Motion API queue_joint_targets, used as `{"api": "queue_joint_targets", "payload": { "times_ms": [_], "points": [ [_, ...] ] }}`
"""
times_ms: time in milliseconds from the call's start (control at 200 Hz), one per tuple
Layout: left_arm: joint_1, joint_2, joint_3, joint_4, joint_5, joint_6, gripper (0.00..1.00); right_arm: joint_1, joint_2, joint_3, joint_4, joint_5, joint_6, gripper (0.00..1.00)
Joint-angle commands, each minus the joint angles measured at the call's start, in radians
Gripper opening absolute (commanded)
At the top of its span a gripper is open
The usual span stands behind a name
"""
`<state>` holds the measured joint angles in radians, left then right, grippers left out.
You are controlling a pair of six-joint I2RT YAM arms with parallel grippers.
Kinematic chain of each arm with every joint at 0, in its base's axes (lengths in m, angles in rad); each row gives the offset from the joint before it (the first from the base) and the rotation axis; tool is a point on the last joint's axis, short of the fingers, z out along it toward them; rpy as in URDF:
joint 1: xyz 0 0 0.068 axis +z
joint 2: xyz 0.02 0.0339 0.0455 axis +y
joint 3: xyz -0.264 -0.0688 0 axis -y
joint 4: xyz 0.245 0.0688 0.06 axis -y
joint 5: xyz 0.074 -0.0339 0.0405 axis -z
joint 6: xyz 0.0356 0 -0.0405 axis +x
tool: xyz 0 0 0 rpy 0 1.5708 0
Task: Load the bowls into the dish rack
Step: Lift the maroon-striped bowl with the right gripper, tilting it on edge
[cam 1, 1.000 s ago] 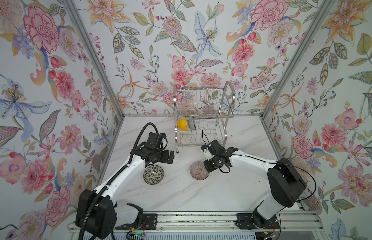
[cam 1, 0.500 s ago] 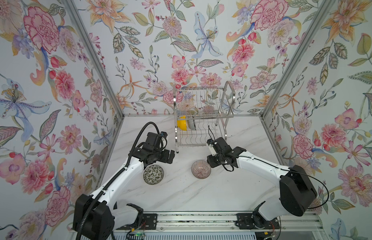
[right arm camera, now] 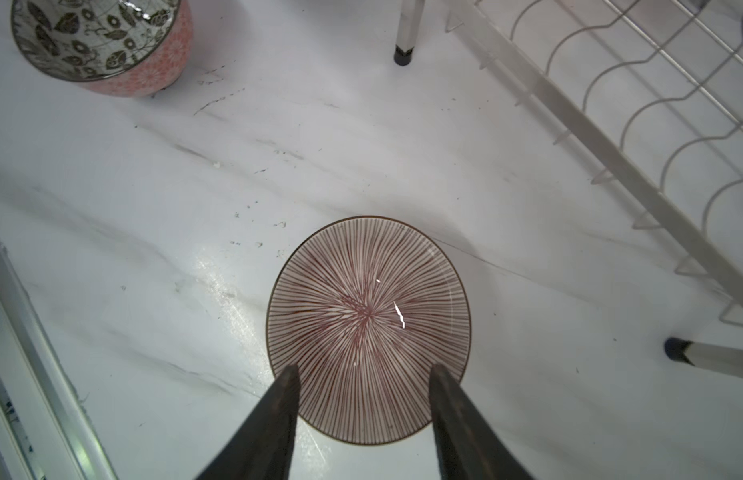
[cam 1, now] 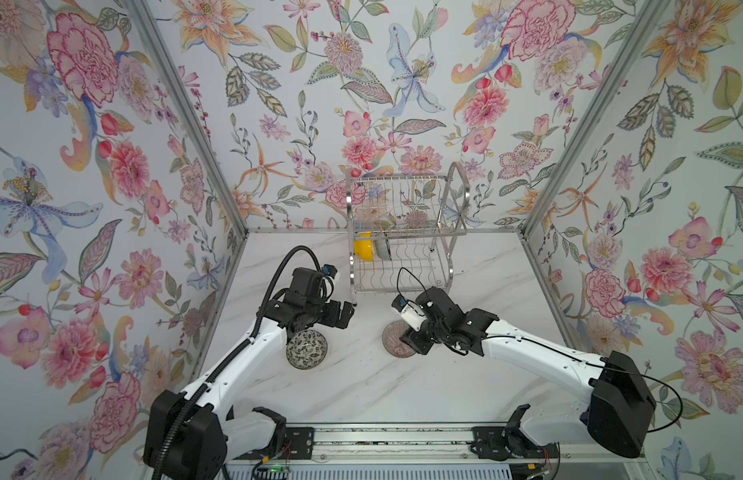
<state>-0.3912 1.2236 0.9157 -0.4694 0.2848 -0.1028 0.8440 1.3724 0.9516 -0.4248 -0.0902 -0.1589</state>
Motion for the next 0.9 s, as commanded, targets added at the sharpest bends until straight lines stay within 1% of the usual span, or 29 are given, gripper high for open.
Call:
{"api": "queue_joint_targets", "payload": {
  "times_ms": [0, 85, 260, 631, 726, 896],
  "points": [
    [0.025, -0.011, -0.026, 0.039, 0.054, -0.015, 0.99, 0.026, -0.007, -0.012, -0.034, -0.059, -0.133, 0.53],
    [0.036, -0.01, -0.033, 0.048, 0.074, -0.018, 0.99, 0.041, 0.0, -0.006, -0.045, -0.048, -0.159, 0.53],
    [0.053, -0.005, -0.04, 0.058, 0.073, -0.023, 0.99, 0.074, 0.038, 0.025, -0.087, -0.001, -0.203, 0.53],
    [0.099, -0.036, -0.058, 0.087, -0.031, -0.056, 0.99, 0.135, 0.122, 0.07, -0.126, 0.033, -0.21, 0.51],
    [0.11, -0.035, -0.057, 0.086, -0.055, -0.062, 0.99, 0.152, 0.152, 0.083, -0.138, 0.06, -0.21, 0.5],
    [0.121, -0.035, -0.052, 0.076, -0.104, -0.07, 0.99, 0.166, 0.227, 0.158, -0.206, 0.096, -0.18, 0.48]
  ]
}}
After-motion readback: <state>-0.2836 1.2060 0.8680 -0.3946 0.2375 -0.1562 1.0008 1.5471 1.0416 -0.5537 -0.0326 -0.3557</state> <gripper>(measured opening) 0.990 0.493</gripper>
